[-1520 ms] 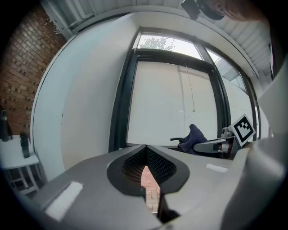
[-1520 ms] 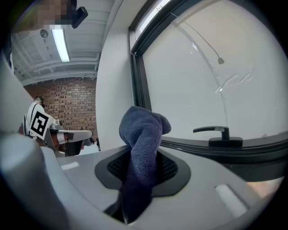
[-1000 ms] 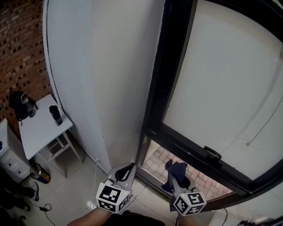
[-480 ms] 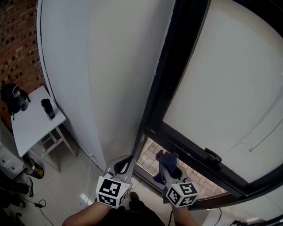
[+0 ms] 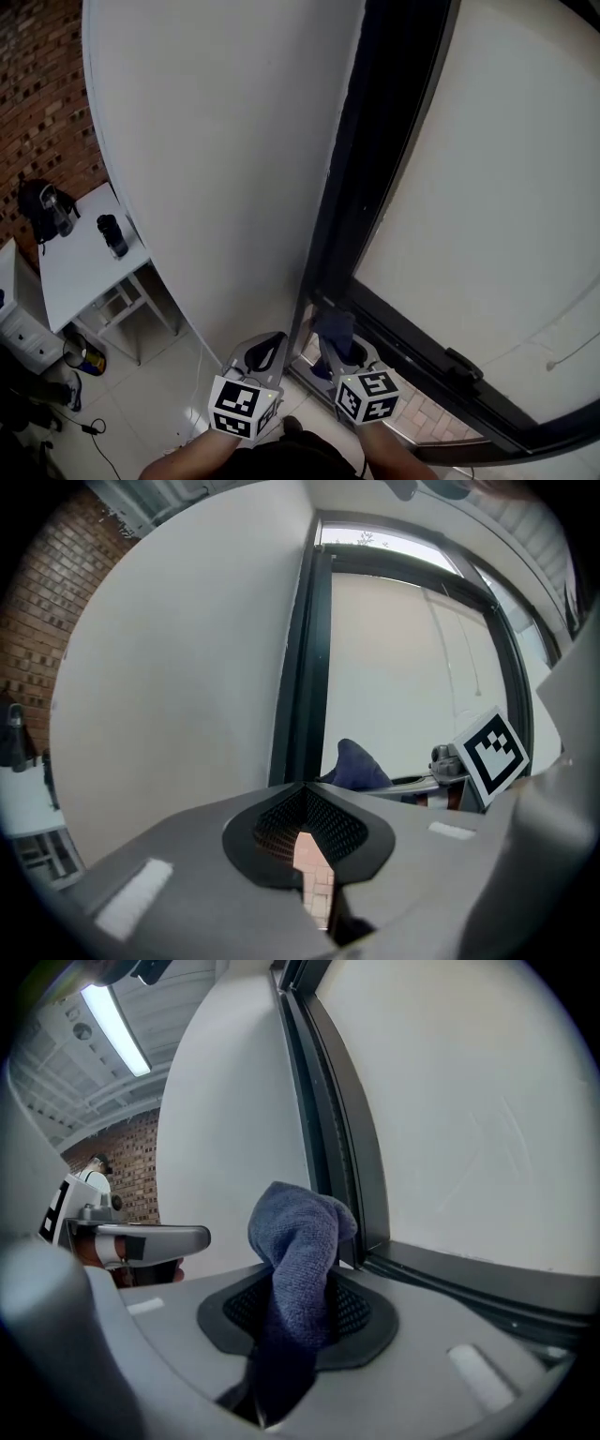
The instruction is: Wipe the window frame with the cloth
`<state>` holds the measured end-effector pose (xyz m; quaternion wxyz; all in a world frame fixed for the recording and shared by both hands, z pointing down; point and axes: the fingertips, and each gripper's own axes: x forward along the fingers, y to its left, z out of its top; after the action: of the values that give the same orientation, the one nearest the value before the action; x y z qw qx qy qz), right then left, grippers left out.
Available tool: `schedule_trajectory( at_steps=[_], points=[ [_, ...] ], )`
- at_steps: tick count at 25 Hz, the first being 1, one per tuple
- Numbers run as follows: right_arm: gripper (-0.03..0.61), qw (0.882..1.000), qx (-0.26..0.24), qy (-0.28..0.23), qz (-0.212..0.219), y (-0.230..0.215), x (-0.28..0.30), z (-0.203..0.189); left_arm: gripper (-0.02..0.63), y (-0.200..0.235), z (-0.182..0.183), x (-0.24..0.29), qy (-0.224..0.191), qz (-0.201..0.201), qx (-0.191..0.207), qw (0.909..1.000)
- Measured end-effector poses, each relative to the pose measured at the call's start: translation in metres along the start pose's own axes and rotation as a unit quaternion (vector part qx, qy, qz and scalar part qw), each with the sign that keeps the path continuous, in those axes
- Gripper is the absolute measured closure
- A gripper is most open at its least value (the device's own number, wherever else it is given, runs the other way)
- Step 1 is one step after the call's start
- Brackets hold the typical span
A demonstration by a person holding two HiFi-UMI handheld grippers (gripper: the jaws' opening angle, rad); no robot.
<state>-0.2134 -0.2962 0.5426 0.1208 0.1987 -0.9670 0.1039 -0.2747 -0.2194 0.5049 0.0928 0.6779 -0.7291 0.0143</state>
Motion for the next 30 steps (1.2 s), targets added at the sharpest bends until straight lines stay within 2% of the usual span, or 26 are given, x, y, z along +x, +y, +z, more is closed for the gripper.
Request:
schedule_trajectory(
  at_steps=[5, 12, 18, 26, 30],
  points=[
    [0.460, 1.000, 0.001, 0.024, 0.018, -0.010, 0.039, -0.008, 0.620, 0.004, -0.001, 0.015, 0.004, 0.002, 0.001, 1.0000],
    [0.460, 0.999, 0.022, 0.047, 0.009, -0.024, 0.074, -0.022, 0.620, 0.019, -0.021, 0.029, 0.032, 0.022, -0.002, 0.9992],
    [0.460, 0.999, 0.026, 0.047, 0.002, -0.033, 0.080, -0.021, 0.620, 0.014, -0.026, 0.042, 0.037, -0.003, 0.001, 0.9993],
    [0.460, 0.999, 0.025, 0.029, -0.009, -0.031, 0.079, 0.010, 0.620, 0.010, -0.008, 0.047, 0.036, -0.021, 0.021, 0.9989],
    [0.460, 1.000, 0.021, 0.007, -0.016, -0.028, 0.070, 0.037, 0.620, 0.011, 0.012, 0.046, 0.032, -0.013, 0.026, 0.9991]
  ],
)
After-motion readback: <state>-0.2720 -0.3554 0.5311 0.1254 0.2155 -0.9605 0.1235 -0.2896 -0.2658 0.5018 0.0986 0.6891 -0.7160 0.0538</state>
